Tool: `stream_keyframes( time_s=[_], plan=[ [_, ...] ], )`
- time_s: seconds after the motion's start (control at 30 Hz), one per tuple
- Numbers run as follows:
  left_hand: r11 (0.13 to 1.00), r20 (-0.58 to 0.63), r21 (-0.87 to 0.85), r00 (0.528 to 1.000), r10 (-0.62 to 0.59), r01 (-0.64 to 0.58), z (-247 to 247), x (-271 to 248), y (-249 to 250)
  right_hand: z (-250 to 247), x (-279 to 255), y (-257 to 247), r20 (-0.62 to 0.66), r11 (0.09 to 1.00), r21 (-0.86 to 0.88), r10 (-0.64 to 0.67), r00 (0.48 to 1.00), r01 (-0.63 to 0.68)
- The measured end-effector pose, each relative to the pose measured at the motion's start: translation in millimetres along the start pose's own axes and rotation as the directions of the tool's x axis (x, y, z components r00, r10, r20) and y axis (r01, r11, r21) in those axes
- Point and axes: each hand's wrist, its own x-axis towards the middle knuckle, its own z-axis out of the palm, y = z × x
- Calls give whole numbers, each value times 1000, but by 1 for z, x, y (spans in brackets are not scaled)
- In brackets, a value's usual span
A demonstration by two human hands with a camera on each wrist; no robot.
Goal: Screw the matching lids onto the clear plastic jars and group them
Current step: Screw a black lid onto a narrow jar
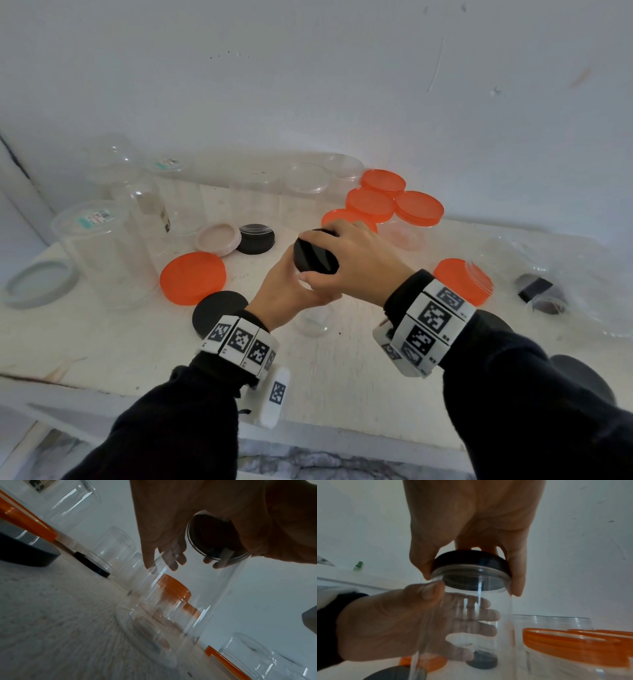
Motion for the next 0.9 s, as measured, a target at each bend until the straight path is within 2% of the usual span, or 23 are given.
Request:
stream_keyframes(
  time_s=[0.37,0.5,0.63,0.73,0.8,0.9],
  plan=[
    [1000,180,-28,984,10,-5,17,-2,10,-12,-28,21,-16,987,131,92,996,-89],
    [997,255,-46,964,76,-67,21,4,17,-24,-42,38,-45,981,106,166,985,-161],
    [978,127,54,973,195,-203,24,20,23,-41,-62,71,-148,951,163,287,946,-263],
    [945,-28,122,951,309,-303,30,44,28,-59,-77,99,-245,913,237,387,889,-333],
    [927,-93,194,935,342,-320,36,62,30,-73,-86,116,-296,896,263,427,854,-357],
    [887,-104,355,930,351,-295,50,88,28,-93,-96,144,-332,886,239,458,825,-397]
  ],
)
